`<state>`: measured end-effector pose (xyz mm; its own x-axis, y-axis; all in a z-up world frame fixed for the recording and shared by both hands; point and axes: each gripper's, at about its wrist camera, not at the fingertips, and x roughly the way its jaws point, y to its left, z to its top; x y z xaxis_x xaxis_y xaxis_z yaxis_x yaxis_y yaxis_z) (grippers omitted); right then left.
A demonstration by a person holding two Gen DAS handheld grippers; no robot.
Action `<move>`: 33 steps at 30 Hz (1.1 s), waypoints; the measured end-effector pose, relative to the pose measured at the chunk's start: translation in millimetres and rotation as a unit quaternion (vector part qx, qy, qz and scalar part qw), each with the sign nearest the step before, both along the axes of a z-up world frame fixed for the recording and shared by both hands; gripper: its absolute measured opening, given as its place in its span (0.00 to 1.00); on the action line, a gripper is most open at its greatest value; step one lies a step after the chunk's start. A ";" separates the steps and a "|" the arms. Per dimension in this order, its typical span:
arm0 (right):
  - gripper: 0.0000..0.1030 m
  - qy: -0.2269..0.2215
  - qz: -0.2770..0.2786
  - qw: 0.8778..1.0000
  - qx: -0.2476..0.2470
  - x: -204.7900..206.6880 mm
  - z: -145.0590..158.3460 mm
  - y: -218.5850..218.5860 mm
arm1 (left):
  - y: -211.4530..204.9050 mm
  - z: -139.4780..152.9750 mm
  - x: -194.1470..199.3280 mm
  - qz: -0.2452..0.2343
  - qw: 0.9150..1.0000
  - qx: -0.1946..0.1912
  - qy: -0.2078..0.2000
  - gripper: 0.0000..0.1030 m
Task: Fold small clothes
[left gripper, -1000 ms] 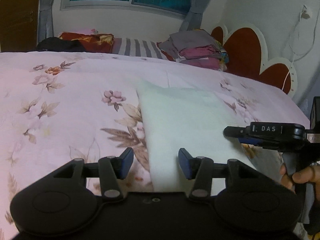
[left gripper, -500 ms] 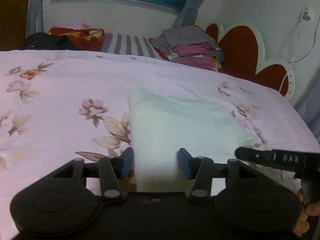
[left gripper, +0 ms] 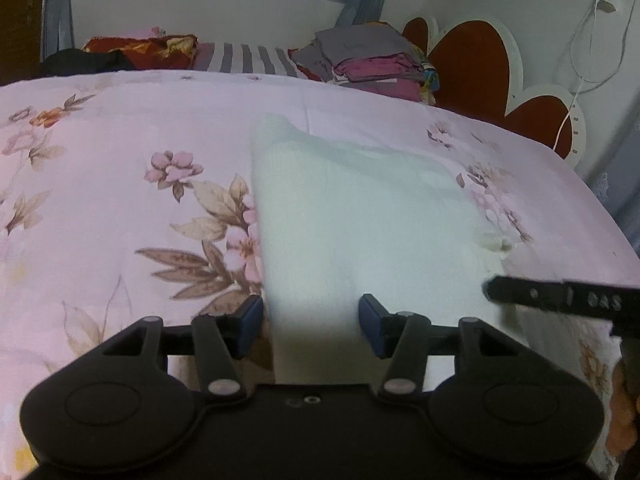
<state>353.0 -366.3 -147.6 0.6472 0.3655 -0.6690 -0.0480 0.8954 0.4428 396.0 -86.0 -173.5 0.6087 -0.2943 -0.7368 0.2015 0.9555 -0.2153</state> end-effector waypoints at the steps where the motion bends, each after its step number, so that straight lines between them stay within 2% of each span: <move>1: 0.25 0.002 0.000 1.000 0.001 -6.9 1.1 -0.8 | 0.4 0.4 -2.8 0.000 1.000 0.000 0.002 0.50; 11: 0.30 0.033 0.007 0.999 -0.004 -63.8 -3.4 4.4 | -7.0 -4.3 -33.5 -0.009 0.999 0.018 0.024 0.50; 18: 0.30 0.049 0.006 0.999 -0.011 -81.5 -7.3 8.7 | -11.1 -5.8 -43.5 0.002 0.999 0.022 0.032 0.50; 19: 0.29 0.049 0.006 0.999 -0.014 -82.2 -7.1 9.8 | -11.5 -6.3 -44.9 0.003 0.999 0.022 0.032 0.50; 20: 0.17 0.049 0.007 0.999 -0.017 -83.0 -7.0 11.0 | -12.2 -7.0 -46.5 0.004 0.999 0.023 0.032 0.50; 21: 0.10 0.048 0.006 0.999 -0.026 -83.9 -5.7 12.2 | -12.7 -7.3 -47.9 0.004 0.999 0.023 0.031 0.50; 27: 0.07 0.045 -0.003 0.997 -0.055 -85.6 -9.5 10.0 | -17.7 -9.2 -52.7 0.005 0.999 0.028 0.028 0.50; 33: 0.07 0.054 -0.018 0.997 -0.053 -85.4 -11.3 7.9 | -18.6 -5.8 -56.1 -0.011 0.999 0.037 0.028 0.50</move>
